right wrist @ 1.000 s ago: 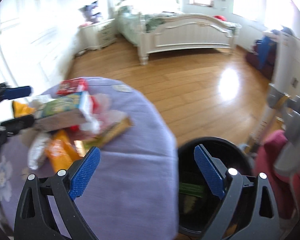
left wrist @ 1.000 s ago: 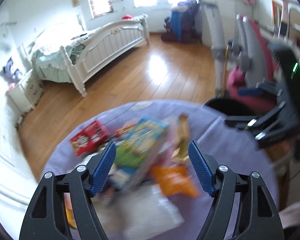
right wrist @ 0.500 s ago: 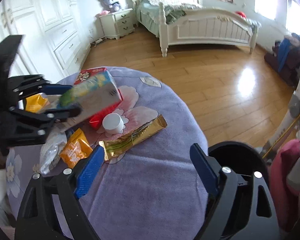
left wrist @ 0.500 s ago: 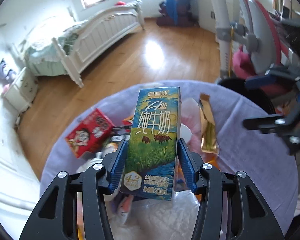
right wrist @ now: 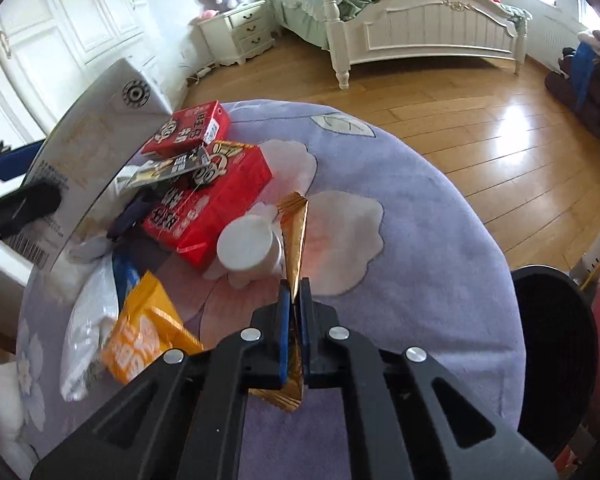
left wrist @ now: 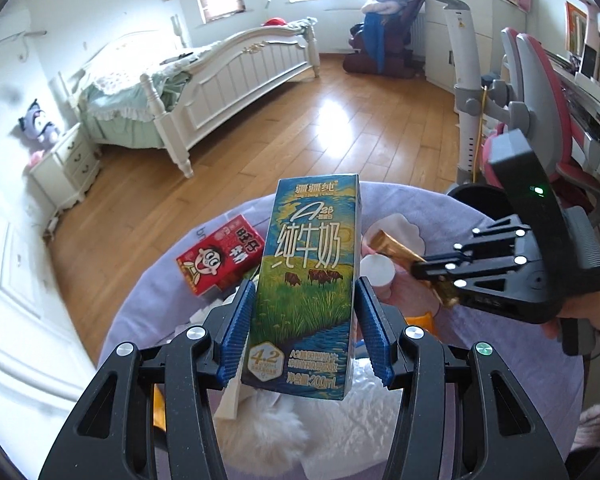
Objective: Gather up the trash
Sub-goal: 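Carry carton and gold wrapper over the bin and release both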
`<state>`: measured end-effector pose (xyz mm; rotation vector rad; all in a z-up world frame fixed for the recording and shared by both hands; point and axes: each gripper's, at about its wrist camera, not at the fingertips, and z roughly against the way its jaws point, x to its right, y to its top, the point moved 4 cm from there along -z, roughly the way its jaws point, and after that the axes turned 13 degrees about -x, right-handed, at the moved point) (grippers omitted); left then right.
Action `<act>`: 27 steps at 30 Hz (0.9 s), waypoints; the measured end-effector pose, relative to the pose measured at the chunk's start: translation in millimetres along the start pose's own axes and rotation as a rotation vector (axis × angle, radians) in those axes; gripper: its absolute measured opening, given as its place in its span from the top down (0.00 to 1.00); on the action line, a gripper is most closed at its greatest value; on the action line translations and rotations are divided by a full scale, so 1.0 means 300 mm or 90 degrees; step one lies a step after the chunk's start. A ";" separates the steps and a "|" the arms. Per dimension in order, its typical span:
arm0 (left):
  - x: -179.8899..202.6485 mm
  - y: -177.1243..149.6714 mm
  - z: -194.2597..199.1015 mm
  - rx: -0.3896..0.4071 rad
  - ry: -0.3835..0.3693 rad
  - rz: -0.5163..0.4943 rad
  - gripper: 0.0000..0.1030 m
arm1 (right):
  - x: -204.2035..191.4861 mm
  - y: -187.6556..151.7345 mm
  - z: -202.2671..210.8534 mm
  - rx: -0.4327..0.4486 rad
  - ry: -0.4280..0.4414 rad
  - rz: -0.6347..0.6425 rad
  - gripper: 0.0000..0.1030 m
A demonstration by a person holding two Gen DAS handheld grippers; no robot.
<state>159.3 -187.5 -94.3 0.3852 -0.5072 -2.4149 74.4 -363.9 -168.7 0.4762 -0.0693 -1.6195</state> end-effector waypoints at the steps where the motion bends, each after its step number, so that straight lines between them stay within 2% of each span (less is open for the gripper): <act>1: 0.003 0.004 0.002 0.002 -0.002 0.002 0.50 | 0.004 -0.007 0.012 0.003 -0.002 0.000 0.97; 9: 0.125 0.060 0.021 0.026 -0.039 -0.026 0.50 | 0.064 -0.084 0.193 0.055 -0.037 -0.012 0.97; 13: 0.209 0.097 0.007 0.026 -0.066 -0.046 0.50 | 0.153 -0.130 0.272 0.070 -0.073 -0.037 0.97; 19: 0.393 0.165 -0.038 0.025 -0.101 -0.098 0.50 | 0.293 -0.163 0.296 0.072 -0.134 -0.088 0.97; 23: 0.518 0.222 -0.080 0.023 -0.117 -0.122 0.50 | 0.372 -0.193 0.312 0.078 -0.199 -0.113 0.97; 27: 0.639 0.280 -0.129 0.016 -0.133 -0.141 0.50 | 0.453 -0.226 0.325 0.078 -0.226 -0.137 0.97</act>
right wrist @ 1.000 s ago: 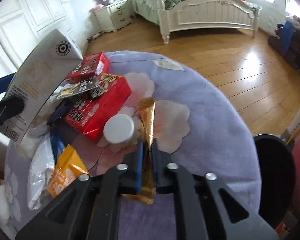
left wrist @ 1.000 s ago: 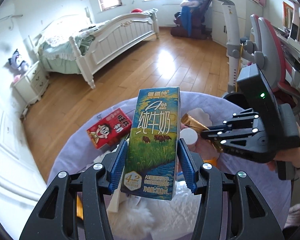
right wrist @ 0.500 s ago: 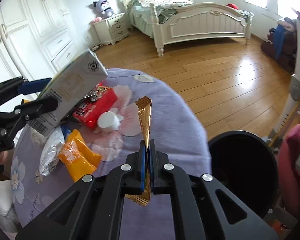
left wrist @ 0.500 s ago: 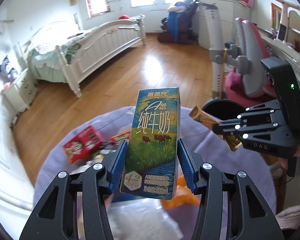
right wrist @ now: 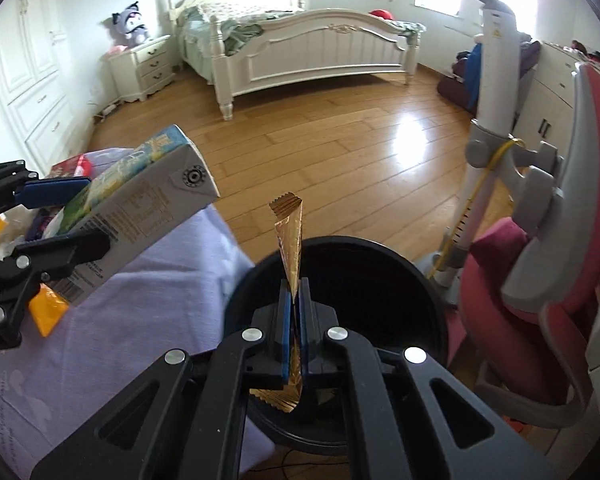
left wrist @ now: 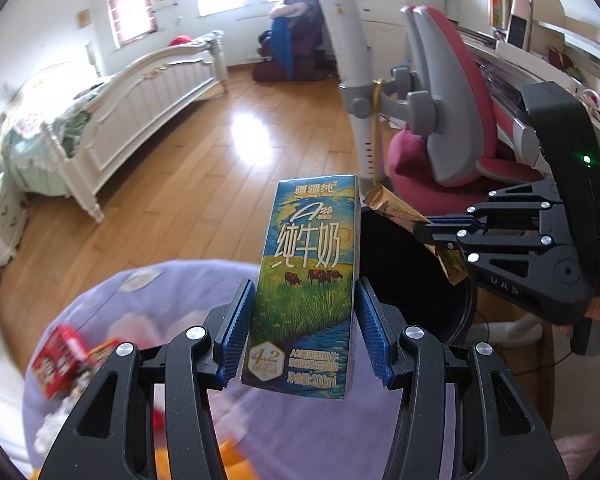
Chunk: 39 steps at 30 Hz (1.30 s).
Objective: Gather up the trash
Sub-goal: 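Carry carton and gold wrapper over the bin and release both, then grasp the white plastic bag with the left tool while the right tool grasps the orange bag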
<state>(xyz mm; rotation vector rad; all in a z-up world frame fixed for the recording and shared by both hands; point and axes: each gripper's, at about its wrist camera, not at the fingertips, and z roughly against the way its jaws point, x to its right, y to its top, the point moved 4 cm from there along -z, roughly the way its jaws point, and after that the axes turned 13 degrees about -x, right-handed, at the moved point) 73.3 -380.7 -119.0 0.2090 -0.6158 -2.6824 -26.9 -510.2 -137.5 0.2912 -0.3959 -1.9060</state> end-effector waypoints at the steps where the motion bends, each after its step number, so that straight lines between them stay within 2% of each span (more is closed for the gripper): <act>1: 0.023 0.024 -0.022 -0.003 -0.010 0.000 0.50 | 0.023 0.000 -0.011 -0.003 -0.004 -0.009 0.97; 6: 0.110 0.113 -0.104 -0.018 -0.031 -0.009 0.50 | 0.143 -0.039 -0.042 -0.018 -0.013 -0.041 0.97; 12: 0.169 0.194 -0.195 -0.041 -0.036 -0.013 0.50 | 0.208 -0.045 -0.081 -0.034 -0.023 -0.059 0.97; 17: 0.181 0.214 -0.264 -0.068 -0.023 -0.008 0.50 | 0.231 -0.041 -0.117 -0.047 -0.027 -0.066 0.96; 23: 0.185 0.221 -0.302 -0.078 -0.007 -0.005 0.49 | 0.236 -0.041 -0.142 -0.059 -0.030 -0.076 0.88; 24: 0.184 0.219 -0.301 -0.077 -0.006 -0.005 0.49 | 0.235 -0.042 -0.141 -0.059 -0.033 -0.078 0.84; 26: 0.173 0.217 -0.294 -0.076 -0.006 0.001 0.49 | 0.236 -0.043 -0.133 -0.056 -0.036 -0.082 0.71; 28: 0.158 0.207 -0.275 -0.069 -0.014 0.013 0.49 | 0.231 -0.044 -0.122 -0.052 -0.043 -0.083 0.50; 30: 0.139 0.195 -0.249 -0.061 -0.014 0.022 0.49 | 0.222 -0.043 -0.102 -0.040 -0.055 -0.083 0.36; 35: 0.089 0.149 -0.168 -0.041 -0.002 0.049 0.43 | 0.175 -0.031 -0.071 -0.029 -0.050 -0.070 0.28; 37: 0.068 0.122 -0.130 -0.035 -0.002 0.061 0.43 | 0.145 -0.026 -0.053 -0.018 -0.051 -0.065 0.14; 39: 0.048 0.090 -0.094 -0.031 0.007 0.071 0.43 | 0.120 -0.020 -0.041 -0.010 -0.057 -0.057 0.08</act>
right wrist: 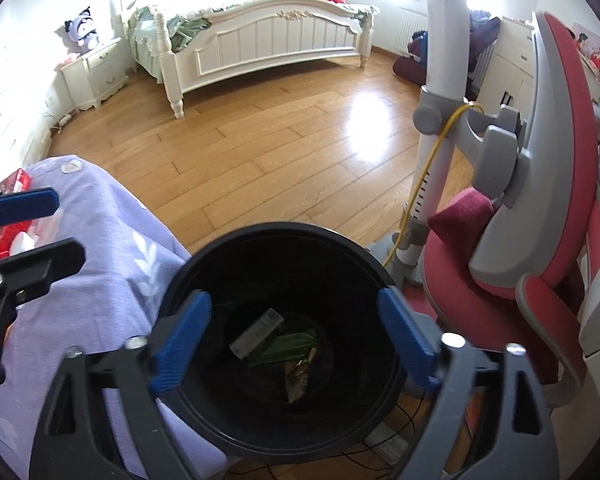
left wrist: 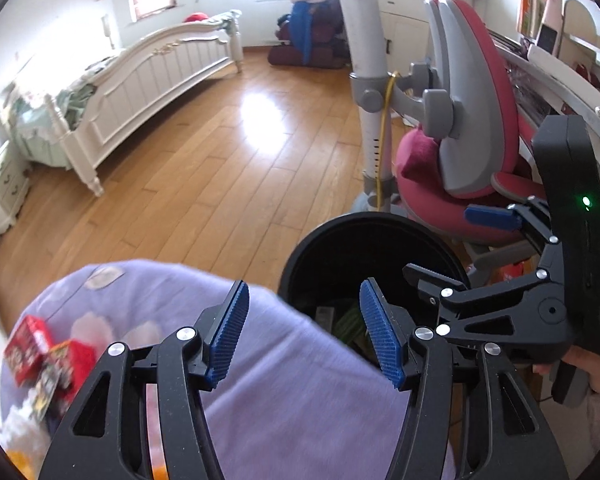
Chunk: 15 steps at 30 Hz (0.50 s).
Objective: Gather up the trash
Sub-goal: 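Grasp the white plastic bag with the left tool while the right tool grasps the orange bag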
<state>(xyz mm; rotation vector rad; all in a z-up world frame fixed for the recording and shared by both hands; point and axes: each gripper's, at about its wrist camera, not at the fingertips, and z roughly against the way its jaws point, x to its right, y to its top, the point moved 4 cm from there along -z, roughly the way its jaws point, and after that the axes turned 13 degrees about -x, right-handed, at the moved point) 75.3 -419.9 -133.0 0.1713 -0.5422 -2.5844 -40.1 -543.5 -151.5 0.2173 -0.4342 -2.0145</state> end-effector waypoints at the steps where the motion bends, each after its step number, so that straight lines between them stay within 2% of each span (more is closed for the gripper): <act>1: -0.015 -0.021 0.017 0.000 0.006 0.005 0.42 | -0.013 0.001 0.005 0.003 -0.001 0.004 0.07; 6: -0.106 -0.164 0.118 0.018 0.024 0.046 0.41 | -0.110 -0.002 0.038 0.008 0.024 0.034 0.07; 11: -0.250 -0.385 0.235 0.022 0.081 0.114 0.40 | -0.245 -0.019 0.092 0.019 0.083 0.089 0.07; 12: -0.277 -0.424 0.251 0.020 0.093 0.126 0.36 | -0.279 -0.023 0.106 0.022 0.095 0.103 0.07; 15: -0.356 -0.575 0.274 -0.008 0.119 0.182 0.35 | -0.359 -0.032 0.128 0.028 0.107 0.133 0.07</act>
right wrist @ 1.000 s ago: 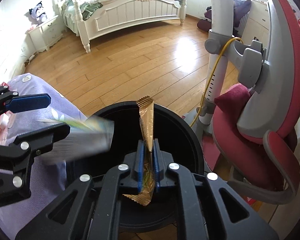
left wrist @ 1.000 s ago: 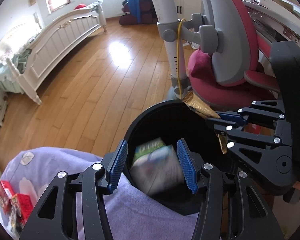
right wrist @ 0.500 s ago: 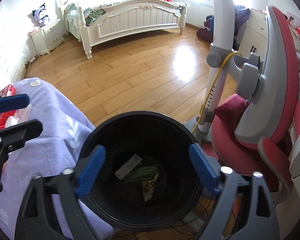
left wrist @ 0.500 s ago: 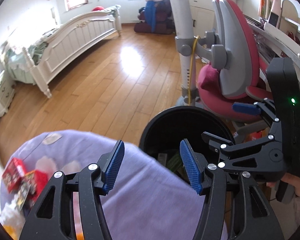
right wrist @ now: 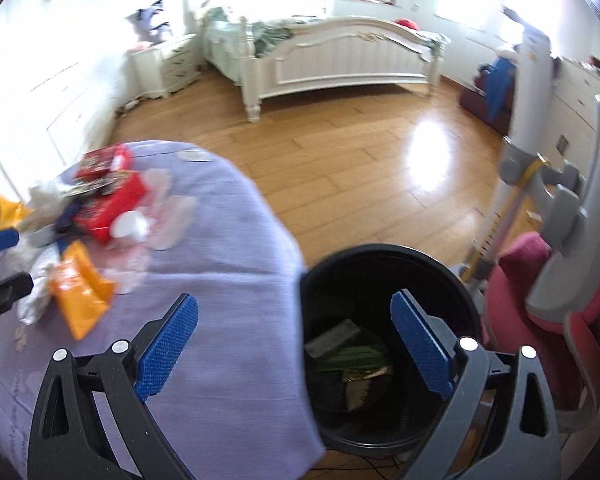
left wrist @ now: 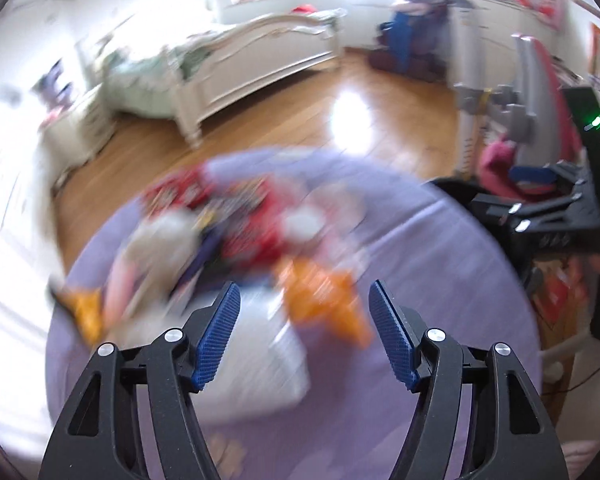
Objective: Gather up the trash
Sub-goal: 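Grasp the white plastic bag with the left tool while the right tool grasps the orange bag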
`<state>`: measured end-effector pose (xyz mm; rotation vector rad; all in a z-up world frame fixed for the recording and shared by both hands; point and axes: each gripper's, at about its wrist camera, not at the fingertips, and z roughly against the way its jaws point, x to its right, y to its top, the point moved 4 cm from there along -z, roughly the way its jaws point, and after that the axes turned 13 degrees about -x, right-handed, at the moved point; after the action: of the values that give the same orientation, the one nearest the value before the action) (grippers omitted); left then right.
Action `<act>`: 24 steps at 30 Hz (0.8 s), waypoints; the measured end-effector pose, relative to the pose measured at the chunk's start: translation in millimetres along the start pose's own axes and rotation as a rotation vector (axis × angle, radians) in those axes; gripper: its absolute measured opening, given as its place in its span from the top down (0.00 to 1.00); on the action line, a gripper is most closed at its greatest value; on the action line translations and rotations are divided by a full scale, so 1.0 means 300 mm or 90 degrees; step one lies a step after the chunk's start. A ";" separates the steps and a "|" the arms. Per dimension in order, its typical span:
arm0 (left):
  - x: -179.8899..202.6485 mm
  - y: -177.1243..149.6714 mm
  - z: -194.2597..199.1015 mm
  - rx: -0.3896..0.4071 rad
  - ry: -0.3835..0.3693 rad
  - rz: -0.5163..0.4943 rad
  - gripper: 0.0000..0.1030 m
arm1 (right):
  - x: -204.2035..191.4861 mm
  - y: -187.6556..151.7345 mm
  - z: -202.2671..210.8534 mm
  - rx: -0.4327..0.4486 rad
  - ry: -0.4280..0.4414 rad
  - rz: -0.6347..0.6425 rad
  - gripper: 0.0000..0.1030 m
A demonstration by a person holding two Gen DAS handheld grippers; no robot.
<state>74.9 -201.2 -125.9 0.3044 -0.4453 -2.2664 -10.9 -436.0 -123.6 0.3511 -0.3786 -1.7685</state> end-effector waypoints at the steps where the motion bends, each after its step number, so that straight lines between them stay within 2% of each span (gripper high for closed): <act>1: -0.020 -0.032 -0.002 -0.007 0.005 0.004 0.35 | -0.027 0.005 0.000 0.001 0.006 0.008 0.07; 4: -0.048 -0.107 -0.042 -0.034 0.052 0.003 0.33 | -0.097 0.019 0.002 -0.002 0.021 0.026 0.07; 7: -0.078 -0.137 -0.094 -0.059 0.087 0.020 0.34 | -0.161 0.014 0.017 0.002 0.036 0.052 0.07; 8: -0.094 -0.148 -0.107 -0.062 0.076 0.025 0.51 | -0.188 0.009 0.020 0.001 0.044 0.063 0.07; 9: -0.099 -0.154 -0.127 -0.074 0.052 0.032 0.61 | -0.204 0.005 0.022 0.001 0.049 0.070 0.07; 11: -0.119 -0.164 -0.121 -0.069 0.038 0.038 0.72 | -0.246 -0.003 0.028 -0.002 0.065 0.092 0.07; 20: -0.197 -0.149 0.034 -0.013 0.015 0.066 0.77 | -0.486 0.002 -0.021 -0.022 0.154 0.220 0.08; 21: -0.197 -0.148 0.046 -0.010 0.011 0.067 0.77 | -0.513 0.000 -0.037 -0.028 0.163 0.236 0.12; 23: -0.193 -0.141 0.068 -0.005 0.006 0.065 0.77 | -0.559 0.001 -0.083 -0.052 0.166 0.261 0.33; 24: -0.188 -0.142 0.077 -0.003 0.005 0.064 0.77 | -0.578 -0.003 -0.115 -0.076 0.166 0.275 0.57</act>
<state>75.5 -127.4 -118.2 0.2820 -0.4410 -2.1678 41.8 -269.3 -149.0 0.3782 -0.1454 -1.2970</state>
